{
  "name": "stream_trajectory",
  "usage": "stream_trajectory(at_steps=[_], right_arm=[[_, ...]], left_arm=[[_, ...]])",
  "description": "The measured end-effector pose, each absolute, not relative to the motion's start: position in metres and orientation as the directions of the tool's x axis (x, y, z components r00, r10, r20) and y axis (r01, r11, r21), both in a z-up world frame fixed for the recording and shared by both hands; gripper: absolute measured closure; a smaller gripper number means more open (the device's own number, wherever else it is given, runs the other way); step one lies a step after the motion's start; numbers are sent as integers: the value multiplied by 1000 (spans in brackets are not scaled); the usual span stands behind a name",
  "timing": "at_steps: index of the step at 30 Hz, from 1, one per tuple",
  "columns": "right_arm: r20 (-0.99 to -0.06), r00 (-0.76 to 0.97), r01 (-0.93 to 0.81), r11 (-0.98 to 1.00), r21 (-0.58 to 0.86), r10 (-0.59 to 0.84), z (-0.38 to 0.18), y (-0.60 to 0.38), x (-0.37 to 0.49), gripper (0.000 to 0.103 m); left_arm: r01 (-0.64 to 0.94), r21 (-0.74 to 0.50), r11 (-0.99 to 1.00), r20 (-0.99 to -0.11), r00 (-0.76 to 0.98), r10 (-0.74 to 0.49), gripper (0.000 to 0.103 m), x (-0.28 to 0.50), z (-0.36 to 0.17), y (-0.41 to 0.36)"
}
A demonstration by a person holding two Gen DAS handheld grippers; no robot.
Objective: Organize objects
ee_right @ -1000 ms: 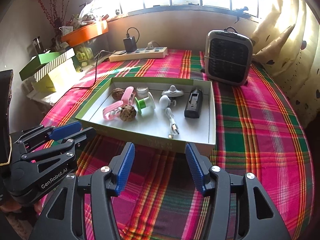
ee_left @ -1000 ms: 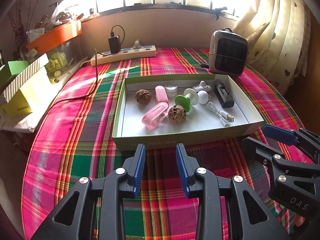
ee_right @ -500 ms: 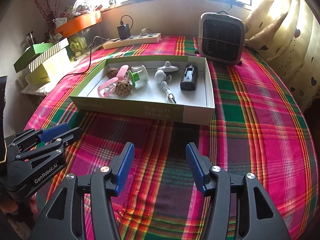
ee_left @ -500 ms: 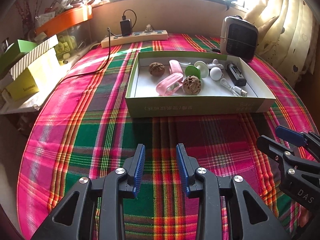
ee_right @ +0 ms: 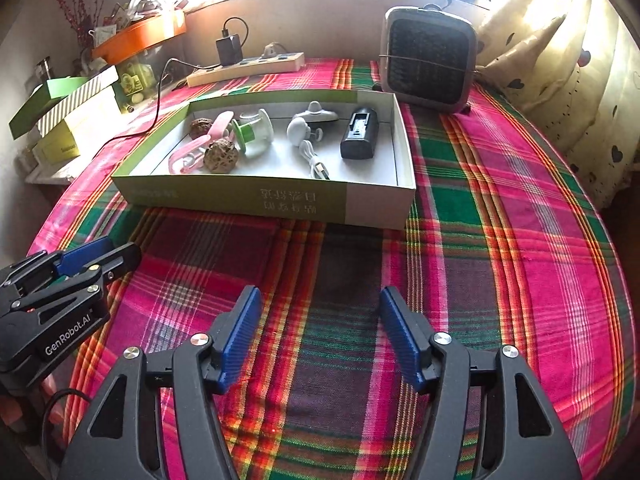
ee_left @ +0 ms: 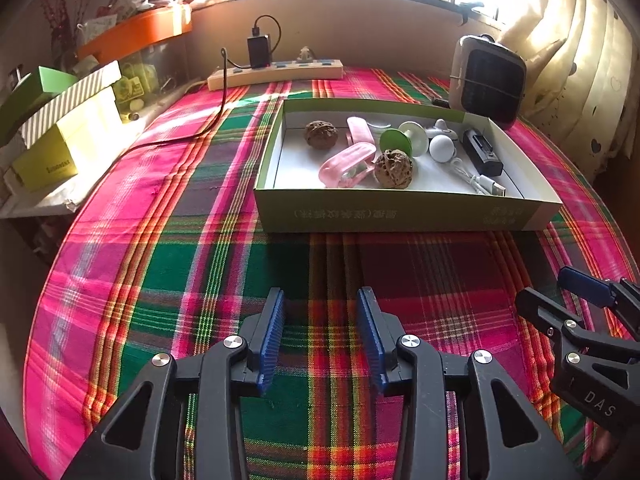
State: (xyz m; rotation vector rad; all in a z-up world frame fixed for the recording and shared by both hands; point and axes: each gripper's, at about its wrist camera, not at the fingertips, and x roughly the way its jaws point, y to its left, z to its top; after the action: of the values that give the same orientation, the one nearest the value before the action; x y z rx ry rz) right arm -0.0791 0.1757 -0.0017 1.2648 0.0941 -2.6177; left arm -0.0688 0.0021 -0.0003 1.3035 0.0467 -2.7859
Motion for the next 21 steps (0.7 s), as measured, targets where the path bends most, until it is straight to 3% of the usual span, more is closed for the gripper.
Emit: stream_trajectory(at_steps=[13,16,21], right_arm=[[-790,-599,209,-978,9,-135,-5,175,-83,29],[-791,-598,205,-979,10,-133,-6,176,-83,27],[-793,-595,209,-978,10,-135,-6,175,-83,23]], left_arm=[[67,-16,-998,-769,-638,-31,59,-73,-1,3],[45,-10,-999,-773,-635,-21,49,-73,-2,7],[46,-5,-999,-772,-635,-25,49,-73,-2,10]])
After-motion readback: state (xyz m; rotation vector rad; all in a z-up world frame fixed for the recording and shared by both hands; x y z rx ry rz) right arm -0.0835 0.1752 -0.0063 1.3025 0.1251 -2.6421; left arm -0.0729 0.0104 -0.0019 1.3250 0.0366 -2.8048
